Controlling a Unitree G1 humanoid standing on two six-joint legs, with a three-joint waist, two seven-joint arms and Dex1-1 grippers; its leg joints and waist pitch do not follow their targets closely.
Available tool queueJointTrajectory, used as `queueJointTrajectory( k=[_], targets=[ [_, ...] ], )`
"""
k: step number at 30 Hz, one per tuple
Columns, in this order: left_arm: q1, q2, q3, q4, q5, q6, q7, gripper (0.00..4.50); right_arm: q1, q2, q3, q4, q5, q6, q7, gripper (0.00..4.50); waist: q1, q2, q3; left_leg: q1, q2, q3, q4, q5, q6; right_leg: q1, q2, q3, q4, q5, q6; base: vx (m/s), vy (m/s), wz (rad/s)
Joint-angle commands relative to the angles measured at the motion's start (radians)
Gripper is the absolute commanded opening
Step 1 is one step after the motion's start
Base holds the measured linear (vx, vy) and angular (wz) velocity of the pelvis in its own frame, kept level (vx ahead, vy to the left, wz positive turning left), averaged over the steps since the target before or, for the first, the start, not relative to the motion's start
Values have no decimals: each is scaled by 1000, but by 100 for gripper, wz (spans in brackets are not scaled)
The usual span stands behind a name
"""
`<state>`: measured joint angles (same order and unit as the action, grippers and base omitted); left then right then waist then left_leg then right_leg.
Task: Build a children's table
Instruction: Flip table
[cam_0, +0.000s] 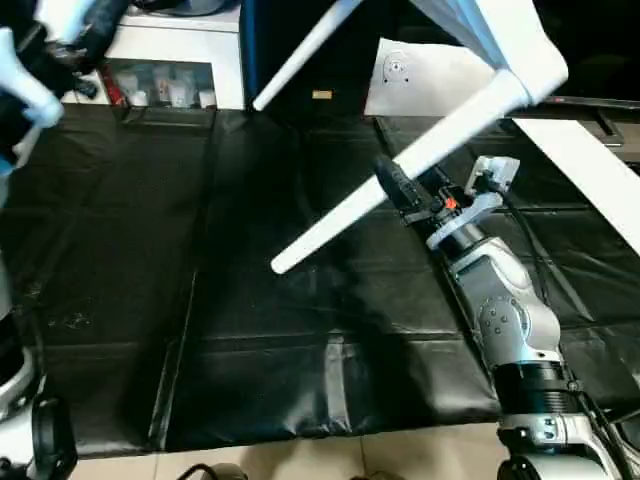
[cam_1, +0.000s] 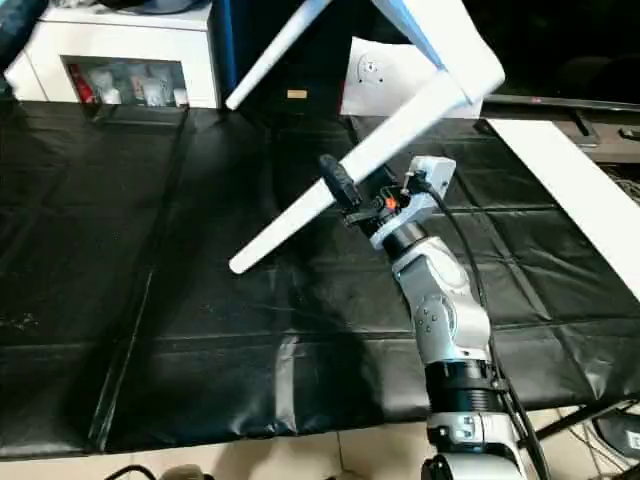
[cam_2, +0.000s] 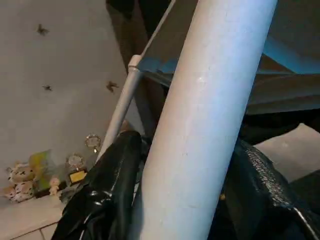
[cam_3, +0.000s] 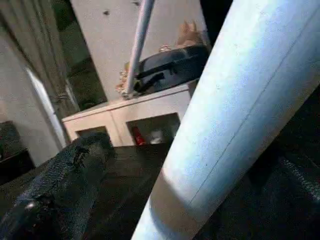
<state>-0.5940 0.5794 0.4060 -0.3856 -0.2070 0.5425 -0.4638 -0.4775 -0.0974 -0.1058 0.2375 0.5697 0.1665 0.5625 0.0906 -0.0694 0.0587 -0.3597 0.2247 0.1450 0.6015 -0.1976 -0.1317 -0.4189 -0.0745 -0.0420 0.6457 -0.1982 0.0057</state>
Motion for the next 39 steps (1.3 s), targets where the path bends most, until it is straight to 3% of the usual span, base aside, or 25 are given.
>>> queueJointTrajectory(
  k=[1,2,7,9,10,14,15,17,18,23,30,33,35,39],
  targets=[
    [9,-29,3,-24,-56,-7,18,222,-38,2,63,-93,4,-16,62,450,2,3,-72,-6,-16,28,-66,-46,-11,67,-30,28,-58,-29,-176,0,0,0],
    [23,-38,8,-34,-61,-16,18,222,-32,-1,74,-117,-1,-16,63,450,5,5,-73,-5,-15,26,-66,-32,-14,68,-31,27,-55,-16,-178,0,0,0],
    [124,-83,22,-90,-77,-69,19,221,6,-6,115,-210,-47,-36,77,450,5,-2,-75,-6,-18,28,-60,26,0,67,-26,28,-49,80,-182,0,0,0],
    [164,-105,28,-109,-76,-90,21,214,23,-9,132,-239,-80,-58,70,450,5,-2,-72,-3,-16,30,-62,-6,-3,62,-26,28,-54,45,-174,0,0,0],
    [215,-133,33,-127,-72,-128,21,214,40,-8,144,-267,-102,-70,60,450,3,-7,-70,-6,-14,29,-65,-17,-5,64,-26,28,-56,28,-170,0,0,0],
    [306,-179,39,-144,-65,-202,23,207,70,-11,168,-312,-137,-86,42,450,6,-7,-64,-2,-10,26,-74,-121,-21,56,-28,28,-70,-110,-128,0,0,0],
    [317,-186,39,-146,-65,-209,26,204,73,-10,169,-319,-138,-84,41,450,5,-15,-60,0,-8,26,-77,-165,-25,52,-28,28,-78,-167,-111,0,0,0],
    [355,-205,36,-154,-62,-234,34,199,88,-11,176,-344,-151,-78,38,450,8,-12,-61,3,-7,23,-79,-205,-29,49,-31,29,-82,-223,-93,0,0,0],
    [355,-205,36,-154,-62,-234,34,197,88,-11,176,-344,-151,-78,38,450,8,-16,-57,3,-6,22,-82,-226,-29,46,-30,29,-86,-247,-84,0,0,0],
    [455,-237,50,-154,-42,-292,48,187,157,-18,204,-423,-186,-62,26,450,16,-23,-59,7,-5,19,-83,-247,-30,43,-29,30,-84,-232,-70,0,0,0],
    [504,-249,60,-141,-52,-299,54,175,219,-34,218,-512,-193,-27,4,450,14,-33,-58,7,-6,16,-87,-273,-34,41,-24,29,-85,-203,-62,0,0,0],
    [523,-253,51,-137,-48,-307,56,172,241,-39,216,-543,-194,-11,-4,450,16,-31,-57,9,-4,14,-88,-294,-38,40,-26,29,-87,-212,-56,0,0,0],
    [569,-265,42,-147,-51,-310,60,172,288,-52,208,-608,-188,23,-25,450,16,-34,-58,8,-3,13,-89,-305,-38,42,-27,29,-89,-224,-50,0,0,0],
    [653,-285,60,-181,-50,-306,66,168,356,-69,204,-694,-152,76,-50,450,18,-32,-55,8,-2,12,-92,-322,-37,43,-27,30,-93,-228,-40,0,0,0]
  ],
)
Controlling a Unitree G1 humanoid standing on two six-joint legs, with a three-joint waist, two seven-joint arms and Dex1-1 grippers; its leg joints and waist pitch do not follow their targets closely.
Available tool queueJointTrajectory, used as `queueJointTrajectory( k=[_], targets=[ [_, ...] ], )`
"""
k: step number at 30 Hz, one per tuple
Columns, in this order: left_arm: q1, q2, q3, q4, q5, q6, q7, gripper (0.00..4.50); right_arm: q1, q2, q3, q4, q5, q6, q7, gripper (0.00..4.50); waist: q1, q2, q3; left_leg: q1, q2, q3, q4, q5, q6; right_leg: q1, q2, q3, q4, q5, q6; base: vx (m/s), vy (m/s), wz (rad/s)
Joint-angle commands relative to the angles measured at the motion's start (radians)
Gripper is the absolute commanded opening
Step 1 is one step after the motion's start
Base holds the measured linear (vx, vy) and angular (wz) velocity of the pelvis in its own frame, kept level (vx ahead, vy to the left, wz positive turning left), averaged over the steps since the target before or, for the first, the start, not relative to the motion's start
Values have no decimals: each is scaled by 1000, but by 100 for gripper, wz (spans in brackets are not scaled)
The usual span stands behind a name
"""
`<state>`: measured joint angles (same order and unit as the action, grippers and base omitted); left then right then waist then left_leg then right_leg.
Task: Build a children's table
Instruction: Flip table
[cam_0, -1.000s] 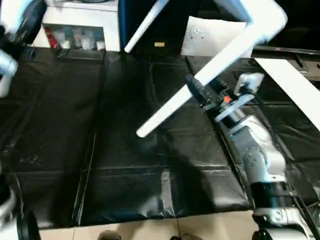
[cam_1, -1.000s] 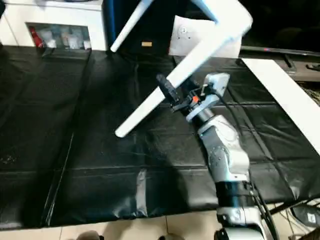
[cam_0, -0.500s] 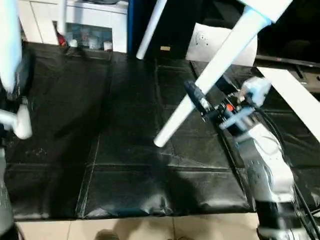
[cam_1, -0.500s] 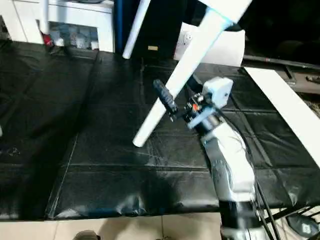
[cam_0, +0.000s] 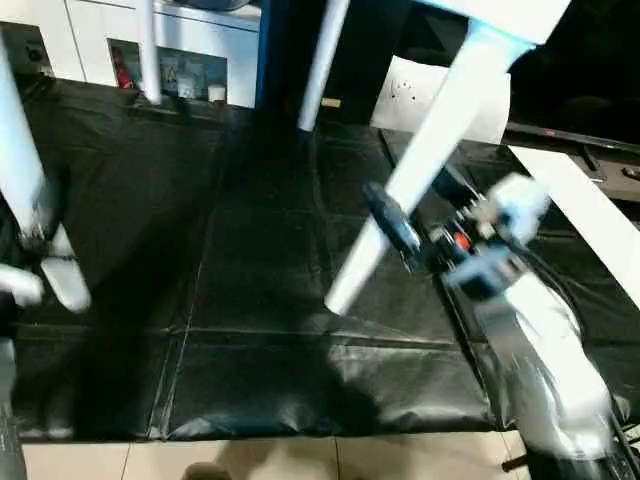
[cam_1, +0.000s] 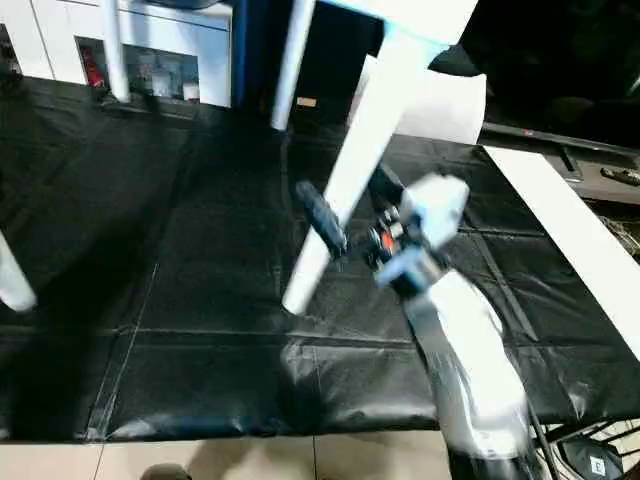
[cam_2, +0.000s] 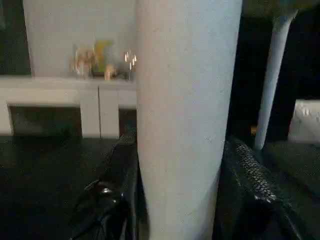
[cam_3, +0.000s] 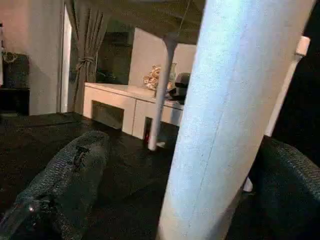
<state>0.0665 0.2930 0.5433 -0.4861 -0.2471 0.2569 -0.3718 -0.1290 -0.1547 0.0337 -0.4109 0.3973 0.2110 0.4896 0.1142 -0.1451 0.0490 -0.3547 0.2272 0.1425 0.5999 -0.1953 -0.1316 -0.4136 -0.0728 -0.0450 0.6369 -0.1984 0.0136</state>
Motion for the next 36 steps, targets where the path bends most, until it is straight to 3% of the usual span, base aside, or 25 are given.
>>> queueJointTrajectory(
  k=[1,2,7,10,12,16,20,21,23,24,25,26,27,28,29,31,33,36],
  targets=[
    [16,-4,-70,-96,-12,-20,-27,167,23,-18,66,-61,25,40,24,450,-5,45,-45,3,-4,14,-91,-328,-37,36,-29,33,-84,-230,-47,0,0,0],
    [28,-6,-66,-105,-12,-19,-26,167,29,-19,65,-66,27,45,23,450,-7,53,-42,5,-3,13,-94,-357,-39,34,-27,33,-89,-238,-48,0,0,0],
    [161,-55,-49,-210,-20,-10,-7,166,75,-26,46,-92,40,87,6,450,-12,53,-34,10,-3,6,-97,-473,-36,27,-31,30,-111,-414,-17,0,0,0],
    [225,-74,-52,-252,-37,-12,-11,166,93,-24,31,-101,52,119,-20,450,-13,50,-36,8,-2,8,-96,-443,-33,27,-28,32,-108,-357,-20,0,0,0],
    [247,-75,-44,-263,-44,-4,-3,222,101,-24,25,-100,51,124,-36,450,-14,49,-34,6,-4,8,-97,-450,-32,26,-27,31,-108,-367,-11,0,0,0],
    [250,-52,-10,-248,-79,2,-12,245,128,-26,25,-106,56,129,-40,450,-13,52,-35,8,-6,7,-95,-450,-31,24,-28,33,-112,-384,2,0,0,0],
    [309,-53,36,-271,-175,-13,-65,279,230,-53,-17,-147,104,133,-7,450,-12,53,-32,0,-3,6,-101,-450,-30,31,-26,32,-109,-347,-7,0,0,0],
    [342,-60,49,-284,-206,-24,-76,279,263,-66,-37,-169,137,143,10,450,-12,58,-33,3,-4,6,-100,-456,-30,31,-26,31,-109,-347,-9,0,0,0],
    [402,-73,77,-302,-258,-31,-94,300,325,-103,-67,-204,178,145,52,450,-13,55,-30,1,-1,8,-101,-460,-23,33,-25,33,-112,-337,-13,0,0,0],
    [418,-81,87,-306,-271,-26,-92,312,344,-110,-79,-210,189,144,62,450,-14,54,-28,-1,-1,8,-102,-462,-18,34,-25,32,-113,-344,-9,0,0,0],
    [426,-85,92,-308,-276,-23,-89,312,353,-113,-86,-212,194,143,65,450,-15,64,-27,0,-1,7,-104,-476,-19,31,-24,32,-115,-360,-9,0,0,0],
    [436,-91,99,-309,-283,-18,-82,321,365,-115,-97,-215,202,143,67,450,-18,57,-23,6,-3,9,-101,-509,-16,23,-25,30,-126,-424,3,0,0,0],
    [459,-101,102,-313,-279,-14,-78,333,388,-114,-117,-219,208,139,64,450,-19,63,-23,6,-5,5,-100,-520,-18,23,-28,30,-131,-474,15,0,0,0],
    [478,-111,100,-315,-279,-11,-74,346,409,-113,-129,-225,203,130,54,450,-21,65,-21,6,-4,5,-100,-525,-19,21,-29,31,-135,-491,20,0,0,0],
    [500,-127,70,-318,-268,2,-60,346,436,-112,-134,-241,193,123,33,450,-22,59,-20,6,-4,5,-98,-528,-20,20,-29,30,-140,-519,29,0,0,0],
    [506,-137,22,-318,-244,10,-42,346,449,-114,-127,-258,191,131,14,450,-29,60,-16,7,-7,4,-96,-553,-21,14,-26,27,-149,-579,47,0,0,0],
    [510,-139,-23,-313,-216,12,-32,346,456,-113,-117,-270,194,142,1,450,-38,63,-16,11,-11,-1,-91,-567,-18,11,-24,20,-161,-643,69,0,0,0],
    [496,-137,-88,-317,-186,24,-11,346,460,-108,-95,-279,184,171,-29,450,-42,69,-15,15,-13,-6,-90,-575,-20,11,-24,16,-165,-663,73,0,0,0]
  ],
)
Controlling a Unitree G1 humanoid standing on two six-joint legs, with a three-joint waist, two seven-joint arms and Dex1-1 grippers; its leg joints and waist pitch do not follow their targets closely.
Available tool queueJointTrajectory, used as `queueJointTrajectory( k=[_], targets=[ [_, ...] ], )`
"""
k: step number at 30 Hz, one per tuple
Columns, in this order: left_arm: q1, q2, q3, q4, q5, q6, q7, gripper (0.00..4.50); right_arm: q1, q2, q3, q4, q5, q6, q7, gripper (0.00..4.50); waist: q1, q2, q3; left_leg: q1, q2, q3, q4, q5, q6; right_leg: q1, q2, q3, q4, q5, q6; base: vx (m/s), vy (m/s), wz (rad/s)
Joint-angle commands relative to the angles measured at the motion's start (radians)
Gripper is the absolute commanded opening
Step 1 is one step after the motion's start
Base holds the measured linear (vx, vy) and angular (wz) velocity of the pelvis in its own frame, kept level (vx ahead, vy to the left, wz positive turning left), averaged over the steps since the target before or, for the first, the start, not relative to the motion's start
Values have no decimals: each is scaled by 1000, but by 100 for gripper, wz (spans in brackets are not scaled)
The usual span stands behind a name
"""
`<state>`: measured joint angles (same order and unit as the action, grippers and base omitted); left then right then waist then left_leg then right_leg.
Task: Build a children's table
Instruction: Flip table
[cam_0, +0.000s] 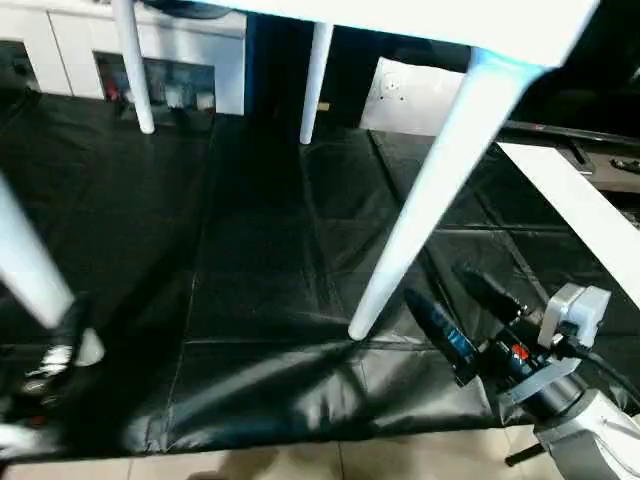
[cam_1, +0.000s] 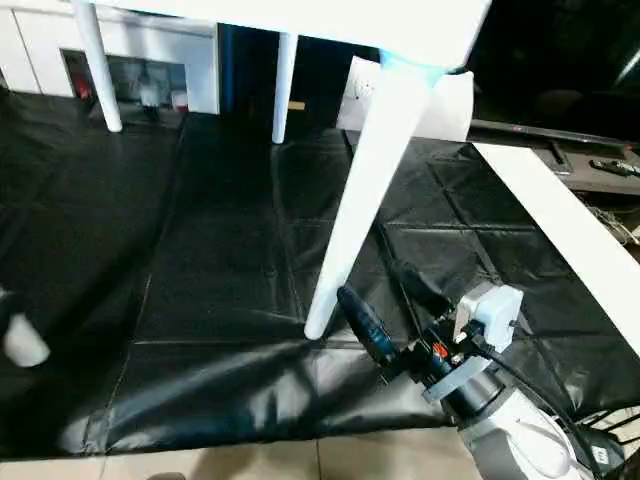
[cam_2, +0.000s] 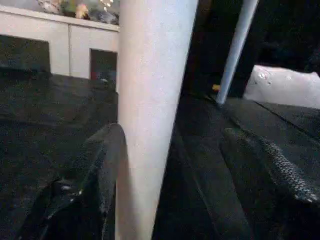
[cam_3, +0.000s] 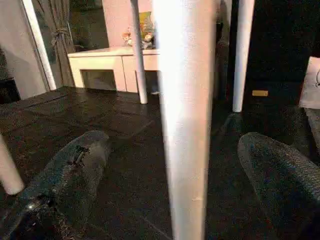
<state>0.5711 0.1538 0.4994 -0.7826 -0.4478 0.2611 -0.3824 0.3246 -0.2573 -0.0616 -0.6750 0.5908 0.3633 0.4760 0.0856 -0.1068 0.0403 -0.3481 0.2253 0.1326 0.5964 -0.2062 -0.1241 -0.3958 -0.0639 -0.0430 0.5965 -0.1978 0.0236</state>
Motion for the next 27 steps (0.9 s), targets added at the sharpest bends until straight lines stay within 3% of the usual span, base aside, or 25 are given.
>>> queueJointTrajectory(
  k=[1,3,6,7,11,13,14,15,16,17,18,19,20,21,22,23,24,25,26,27],
  targets=[
    [-14,3,-56,-22,19,21,0,346,8,-5,13,-14,-29,22,-23,450,-13,36,-10,10,-11,2,-88,-568,-30,-5,-31,15,-124,-638,56,0,0,0],
    [-8,6,-74,-27,25,12,-13,346,9,-4,29,-9,-46,24,-32,450,-15,42,-7,5,-9,-3,-97,-590,-32,1,-26,12,-123,-598,44,0,0,0],
    [10,16,-94,-34,45,6,-17,346,10,-7,35,-5,-43,25,-35,450,-19,45,-2,15,-8,-8,-99,-640,-30,1,-25,1,-135,-609,37,0,0,0],
    [15,16,-97,-38,43,5,-14,346,6,-10,42,1,-42,29,-34,450,-23,44,-2,3,-7,-11,-103,-616,-23,11,-26,-2,-131,-567,25,0,0,0],
    [32,21,-103,-41,46,-2,-10,346,-1,-14,58,8,-49,33,-38,450,-36,39,-8,-30,-19,8,-89,-445,15,-4,-20,-6,-134,-455,-23,-26,0,1],
    [36,21,-103,-42,44,-6,-10,346,-3,-13,61,10,-51,33,-40,450,-41,41,-13,-26,-23,10,-80,-461,12,-10,-20,-16,-132,-502,-21,-27,-1,1],
    [45,25,-103,-41,51,-2,-7,346,-9,-12,68,14,-55,37,-43,450,-46,38,-12,-18,-24,6,-74,-510,1,-11,-24,-28,-143,-580,5,0,0,0],
    [51,27,-102,-39,56,-1,-6,346,-9,-13,73,15,-61,39,-43,450,-56,43,1,0,-18,-2,-82,-629,-7,-12,-12,-68,-169,-686,48,0,0,0],
    [52,27,-103,-38,56,-4,-6,346,-10,-13,74,16,-63,40,-43,450,-62,53,8,6,-8,-8,-102,-708,-8,0,3,-97,-173,-692,59,0,0,0],
    [53,27,-103,-37,55,-4,-6,346,-10,-13,74,16,-63,40,-43,450,-8,86,19,-138,53,6,-232,-915,-8,149,1,-89,143,-403,-4,0,0,0],
    [55,28,-103,-35,57,-8,-5,346,-9,-12,75,18,-66,40,-44,450,57,88,22,-163,-8,91,-204,-932,-47,147,21,-111,137,-247,-32,0,0,0],
    [57,29,-103,-33,57,-10,-4,346,-7,-11,76,19,-66,40,-45,450,68,77,8,-142,21,92,-207,-860,-31,148,11,-47,177,-341,-9,17,-70,3],
    [57,31,-105,-31,59,-12,-1,346,-4,-13,79,22,-68,40,-46,450,37,-28,-2,0,7,63,-11,-547,-26,12,-76,42,3,-915,122,-42,-125,-1],
    [60,35,-109,-29,63,-14,-1,346,-1,-17,83,22,-73,38,-46,450,34,-2,47,72,-35,20,170,-323,-16,-128,-192,50,-192,-1311,73,-42,-125,-1],
    [64,39,-111,-28,69,-19,-3,346,3,-20,90,22,-79,34,-46,450,42,13,28,-13,-57,-33,148,-68,44,-34,-168,121,-145,-1282,35,0,0,0],
    [65,39,-113,-28,67,-19,-4,346,5,-18,92,22,-78,34,-48,450,52,19,36,35,-36,-39,98,-162,8,-32,-151,88,-116,-1097,-21,0,0,0],
    [66,38,-115,-30,66,-18,-3,346,5,-17,93,22,-76,35,-49,450,51,34,21,31,-15,-37,-15,-337,-29,-2,-68,38,-46,-735,-57,0,0,0],
    [67,39,-117,-31,66,-17,-3,346,5,-16,96,23,-77,35,-50,450,47,39,11,18,-4,-44,-47,-419,-33,20,-47,31,-24,-587,-60,0,0,0],
    [70,44,-121,-32,68,-16,-3,346,1,-14,103,30,-85,34,-50,450,46,50,12,9,4,-47,-79,-505,-24,41,-47,33,-24,-433,-56,0,0,0],
    [70,44,-121,-32,68,-16,-3,346,0,-14,104,31,-86,34,-50,450,44,52,7,10,3,-46,-84,-501,-12,50,-52,35,-28,-401,-57,0,0,0]
  ],
)
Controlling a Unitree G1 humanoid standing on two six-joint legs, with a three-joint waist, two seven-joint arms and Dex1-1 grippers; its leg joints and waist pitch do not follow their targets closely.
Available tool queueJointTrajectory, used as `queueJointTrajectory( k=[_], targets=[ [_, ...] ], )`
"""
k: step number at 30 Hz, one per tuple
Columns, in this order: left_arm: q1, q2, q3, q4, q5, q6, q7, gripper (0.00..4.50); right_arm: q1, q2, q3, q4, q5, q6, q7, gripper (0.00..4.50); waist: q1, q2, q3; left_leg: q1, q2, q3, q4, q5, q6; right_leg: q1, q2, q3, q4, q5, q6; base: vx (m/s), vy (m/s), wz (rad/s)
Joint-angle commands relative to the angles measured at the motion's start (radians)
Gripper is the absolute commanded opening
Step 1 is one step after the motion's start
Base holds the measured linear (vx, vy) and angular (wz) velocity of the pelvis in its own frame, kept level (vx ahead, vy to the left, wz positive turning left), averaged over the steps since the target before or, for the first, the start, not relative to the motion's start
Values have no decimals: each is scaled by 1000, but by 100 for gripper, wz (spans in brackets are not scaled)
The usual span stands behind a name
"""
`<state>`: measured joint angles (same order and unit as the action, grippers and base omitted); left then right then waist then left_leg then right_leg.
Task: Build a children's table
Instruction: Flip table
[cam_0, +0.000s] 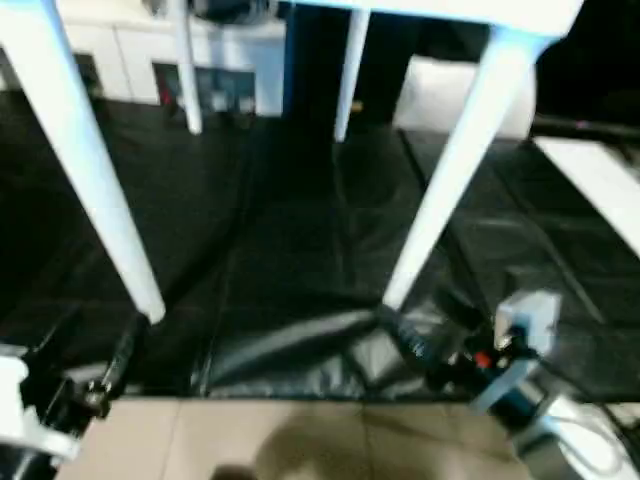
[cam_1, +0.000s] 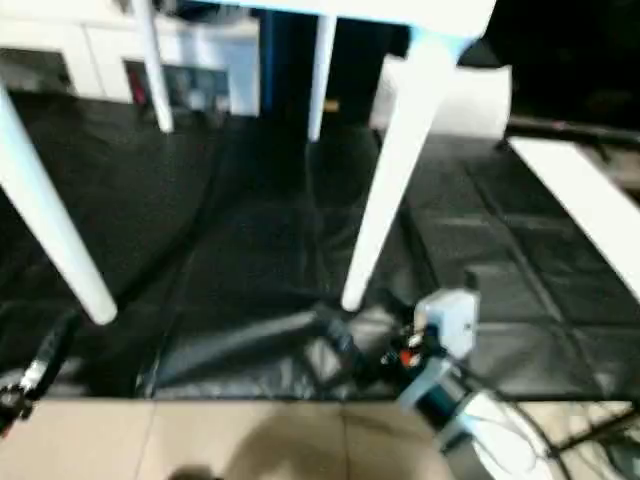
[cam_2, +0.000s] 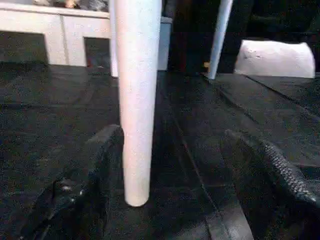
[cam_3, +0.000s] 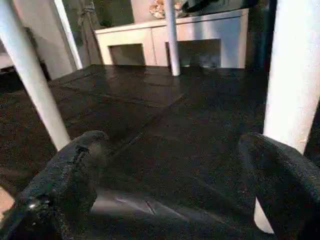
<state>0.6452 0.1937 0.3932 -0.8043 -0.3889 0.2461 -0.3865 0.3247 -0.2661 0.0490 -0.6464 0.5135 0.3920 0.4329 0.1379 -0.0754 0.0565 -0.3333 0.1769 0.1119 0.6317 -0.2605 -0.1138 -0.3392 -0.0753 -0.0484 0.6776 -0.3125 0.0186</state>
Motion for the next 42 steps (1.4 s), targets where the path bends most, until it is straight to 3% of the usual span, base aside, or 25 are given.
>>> queueJointTrajectory(
  k=[1,4,7,10,12,14,16,17,18,19,20,21,22,23,24,25,26,27,28,29,30,32,33,39,42],
  targets=[
    [-7,11,-16,-12,7,2,5,346,-11,-4,-1,10,-17,8,-10,450,-13,33,-10,-9,48,-23,-131,-410,-17,5,-48,45,-124,-268,-52,0,0,0],
    [-14,19,-14,-7,3,3,5,346,-48,-1,15,36,-32,19,-26,450,-28,31,-14,-10,47,-24,-138,-412,-42,12,-54,46,-145,-281,-42,0,0,0],
    [-19,23,-18,-1,3,1,3,346,-80,7,29,60,-43,21,-33,450,-44,33,-24,-15,46,-14,-131,-285,-29,12,-48,52,-132,-110,-60,18,9,-2],
    [-15,33,-32,-3,8,9,-3,346,-104,18,46,79,-57,29,-47,450,-57,36,-50,-23,32,-10,-86,185,7,14,-25,44,-91,442,-91,72,13,-3],
    [-10,34,-36,-7,5,10,-2,346,-109,13,67,84,-71,31,-38,450,-54,39,-77,-37,-21,6,-31,776,79,-12,28,11,-51,922,-134,59,7,1],
    [-8,37,-36,-6,5,9,-2,346,-111,11,74,86,-77,30,-39,450,-55,30,-98,-65,-42,15,-9,861,140,-36,42,-2,-45,1079,-128,0,0,0],
    [-9,42,-41,-3,18,23,8,346,-113,15,77,92,-78,28,-41,450,-57,27,-95,-85,-32,24,-30,549,153,-54,12,-11,-81,904,-135,-48,-8,0],
    [-12,44,-45,2,21,21,7,346,-117,16,81,98,-80,27,-42,450,-61,22,-76,-84,-16,32,-59,115,138,-55,-14,-11,-134,464,-144,-149,-10,2],
    [-13,44,-47,5,21,17,5,346,-119,15,85,101,-83,26,-41,450,-60,29,-47,-50,6,33,-71,-292,83,-63,-34,-13,-177,-176,-122,-149,-10,2],
    [-14,44,-48,6,21,17,4,346,-119,15,86,102,-84,26,-41,450,-64,42,-30,-17,20,22,-70,-450,38,-81,-38,-24,-196,-451,-82,-213,-6,-4],
    [-15,45,-50,8,22,16,4,346,-118,12,91,105,-90,25,-38,450,-104,39,-1,15,24,9,-69,-690,-23,-89,3,-129,-261,-735,62,-197,16,-16],
    [-15,45,-51,8,22,16,4,346,-118,11,92,106,-92,25,-38,450,-13,108,12,-193,85,37,-257,-938,-38,104,16,-120,127,-454,-1,-197,16,-16],
    [-16,46,-52,9,21,16,5,346,-119,11,93,107,-94,25,-38,450,53,68,22,-254,70,91,-246,-975,-54,123,31,-114,156,-350,-37,-120,9,-1],
    [-18,49,-54,12,21,16,7,346,-120,11,95,109,-98,25,-40,450,111,78,-8,-243,43,162,-193,-745,-33,135,27,-30,170,-494,-18,-96,-111,7],
    [-21,52,-55,16,20,16,8,346,-121,12,97,110,-99,25,-41,450,16,-45,-38,-16,70,101,154,-284,-56,-74,-123,61,-65,-1136,115,-96,-111,7],
    [-25,53,-57,19,20,17,8,346,-122,11,98,111,-101,25,-42,450,20,35,23,-9,24,15,182,-36,34,-142,-198,126,-236,-1289,15,7,-133,7],
    [-31,55,-58,22,20,19,9,346,-123,11,99,112,-102,25,-41,450,44,2,14,-70,20,-6,157,25,60,-67,-145,173,-210,-1242,-33,24,-6,29],
    [-41,62,-61,32,26,27,11,346,-126,12,101,117,-101,28,-40,450,81,30,22,-4,12,-34,96,-43,14,-44,-102,134,-157,-845,-120,24,-6,29],
    [-45,64,-62,35,29,29,12,346,-127,13,101,119,-100,29,-40,450,69,29,24,20,16,-26,70,-147,-6,-56,-75,96,-140,-764,-137,-70,43,28],
    [-49,64,-64,40,31,30,12,346,-128,12,102,123,-100,29,-37,450,69,47,8,-2,36,-27,-40,-320,-35,-19,-29,62,-95,-540,-158,-44,72,10],
    [-59,71,-72,59,42,40,14,346,-134,6,107,137,-98,32,-26,450,59,52,-6,-9,55,-43,-96,-413,-25,15,-19,55,-77,-327,-141,-44,72,10],
    [-75,87,-89,94,45,48,7,346,-143,-2,120,161,-93,33,6,450,47,73,-35,4,54,-47,-120,-321,16,45,-28,48,-93,-86,-109,7,81,-5],
    [-81,91,-94,108,35,54,-1,346,-148,-6,127,172,-87,28,25,450,34,69,-42,-5,48,-45,-129,-237,27,63,-26,34,-107,28,-78,12,76,-10],
    [-80,100,-144,211,-72,43,-147,376,-177,-23,174,276,-68,-44,180,450,-21,56,-52,-25,31,-29,-105,-65,24,65,-37,35,-102,389,-10,9,34,-7],
    [-65,112,-174,279,-110,18,-254,387,-195,-68,220,351,-43,-48,336,450,-29,52,-47,-25,30,-23,-104,-91,41,68,-41,38,-109,404,24,0,0,0]
  ],
)
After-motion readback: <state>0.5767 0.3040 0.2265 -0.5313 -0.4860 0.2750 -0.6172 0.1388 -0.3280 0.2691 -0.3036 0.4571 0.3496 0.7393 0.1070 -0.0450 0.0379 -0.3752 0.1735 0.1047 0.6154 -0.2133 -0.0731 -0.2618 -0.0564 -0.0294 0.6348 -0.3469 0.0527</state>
